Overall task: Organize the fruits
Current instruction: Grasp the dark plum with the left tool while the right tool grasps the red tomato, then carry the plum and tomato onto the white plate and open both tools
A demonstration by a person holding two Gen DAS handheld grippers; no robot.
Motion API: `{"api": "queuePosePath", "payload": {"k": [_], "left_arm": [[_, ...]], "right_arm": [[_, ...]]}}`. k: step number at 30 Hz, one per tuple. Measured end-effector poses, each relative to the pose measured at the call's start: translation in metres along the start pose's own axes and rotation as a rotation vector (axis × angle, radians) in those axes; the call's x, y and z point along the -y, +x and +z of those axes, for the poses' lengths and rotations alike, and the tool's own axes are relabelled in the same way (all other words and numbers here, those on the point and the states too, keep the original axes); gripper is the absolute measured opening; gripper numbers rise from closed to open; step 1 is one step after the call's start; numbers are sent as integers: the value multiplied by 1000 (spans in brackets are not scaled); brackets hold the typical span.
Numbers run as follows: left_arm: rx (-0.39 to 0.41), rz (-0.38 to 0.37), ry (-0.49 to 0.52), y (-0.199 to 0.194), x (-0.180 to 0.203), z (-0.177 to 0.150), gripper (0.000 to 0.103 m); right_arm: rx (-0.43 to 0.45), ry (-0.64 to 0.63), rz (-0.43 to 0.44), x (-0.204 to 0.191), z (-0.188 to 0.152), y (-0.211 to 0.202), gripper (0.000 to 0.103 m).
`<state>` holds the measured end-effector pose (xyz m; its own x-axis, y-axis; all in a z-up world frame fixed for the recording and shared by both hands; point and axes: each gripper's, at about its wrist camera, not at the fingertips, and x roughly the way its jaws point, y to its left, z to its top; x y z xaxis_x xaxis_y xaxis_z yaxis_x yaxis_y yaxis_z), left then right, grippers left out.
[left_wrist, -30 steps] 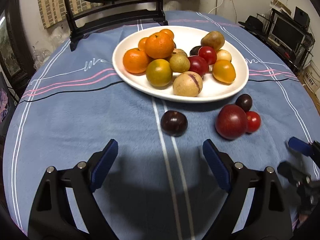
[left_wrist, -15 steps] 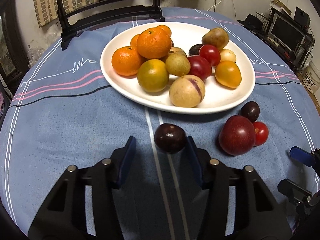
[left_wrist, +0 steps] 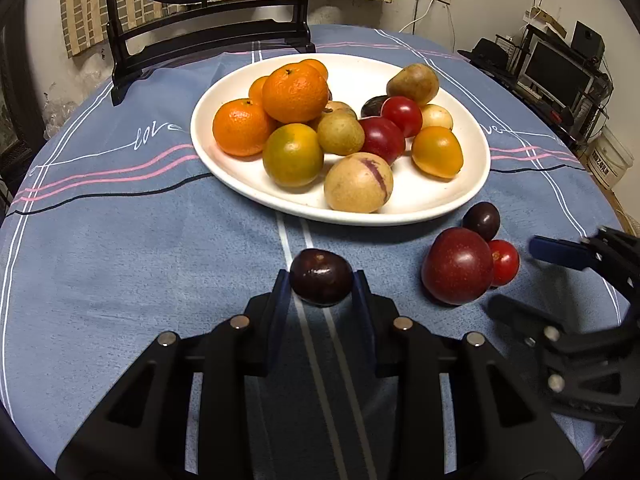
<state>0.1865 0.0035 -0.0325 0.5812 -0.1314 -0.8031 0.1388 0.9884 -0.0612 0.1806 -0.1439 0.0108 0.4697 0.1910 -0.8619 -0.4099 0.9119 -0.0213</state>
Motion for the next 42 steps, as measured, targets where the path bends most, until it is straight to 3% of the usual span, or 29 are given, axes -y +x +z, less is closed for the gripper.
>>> {"api": "queuePosePath", "payload": {"k": [1,3,6,18,28,35,42], "left_arm": [[0,-2,1,0,0,0,33],[-1,-5,2,1,0,0,33],[-3,-17,-9,1,-3,1,33],[1,-69,-33,-10,-4,-5,32],[54,-45,13,-42,6,-10,32],[105,-39,35,-66,6,13,32],[114,-69,27,-58,11,56,32]], "right_arm": [[-8,-5,-3,0,3,4,52],[-5,-1,-3,0,6,8,51],[5,5,44,0,7,9,30],[91,123,116,21,-23,-36,30],[126,159,132,34,-38,-55,30],[184,144,145,34,-17,-65,30],[245,76,155,23,27,-63,30]]}}
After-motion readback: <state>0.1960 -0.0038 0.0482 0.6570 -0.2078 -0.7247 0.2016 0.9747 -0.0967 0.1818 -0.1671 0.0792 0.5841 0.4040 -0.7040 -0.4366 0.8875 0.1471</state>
